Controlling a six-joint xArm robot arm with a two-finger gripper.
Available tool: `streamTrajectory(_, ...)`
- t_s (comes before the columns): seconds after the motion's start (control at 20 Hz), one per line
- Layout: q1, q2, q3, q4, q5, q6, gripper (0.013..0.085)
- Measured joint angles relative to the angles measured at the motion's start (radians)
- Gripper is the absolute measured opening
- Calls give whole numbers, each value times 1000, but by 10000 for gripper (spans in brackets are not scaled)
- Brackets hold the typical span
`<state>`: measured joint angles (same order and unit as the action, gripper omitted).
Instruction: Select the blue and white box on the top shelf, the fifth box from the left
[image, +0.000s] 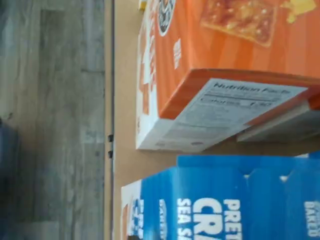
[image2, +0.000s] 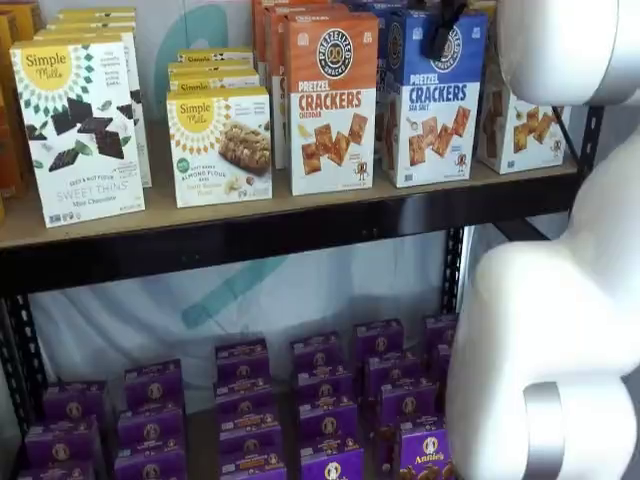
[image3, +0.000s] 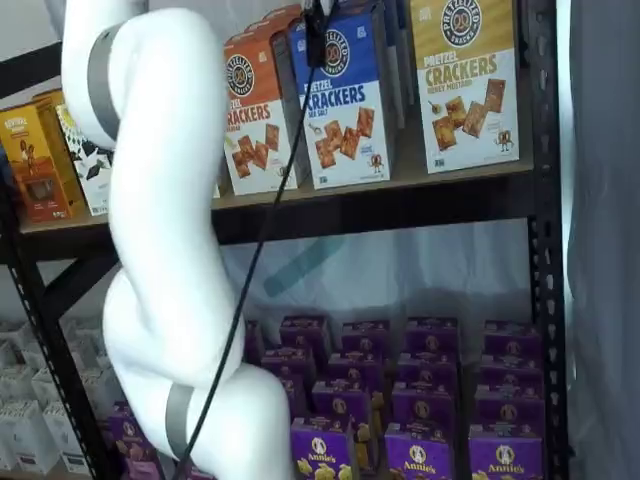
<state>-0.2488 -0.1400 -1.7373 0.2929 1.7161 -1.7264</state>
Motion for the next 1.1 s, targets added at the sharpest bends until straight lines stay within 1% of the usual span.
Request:
streamTrajectory(0.2, 10, 17, -19, -23, 34, 4, 850)
streamTrajectory(0.45, 24, 50, -66, -58, 102, 10, 850)
streamTrajectory(0.7, 28, 53, -69, -66, 110, 12, 850)
streamTrajectory(0.8, 29, 53, -69, -65, 111, 13, 770)
streamTrajectory(0.85, 28, 54, -70, -62, 112, 14, 770)
streamTrajectory(0.9, 28, 55, -72, -60, 113, 14, 730)
streamTrajectory(0.95, 27, 56, -73, -59, 114, 14, 730)
streamTrajectory(1.0, 27, 56, -74, -57, 115, 15, 690)
streamTrajectory(1.1, 27, 59, -79, -56, 120, 15, 690)
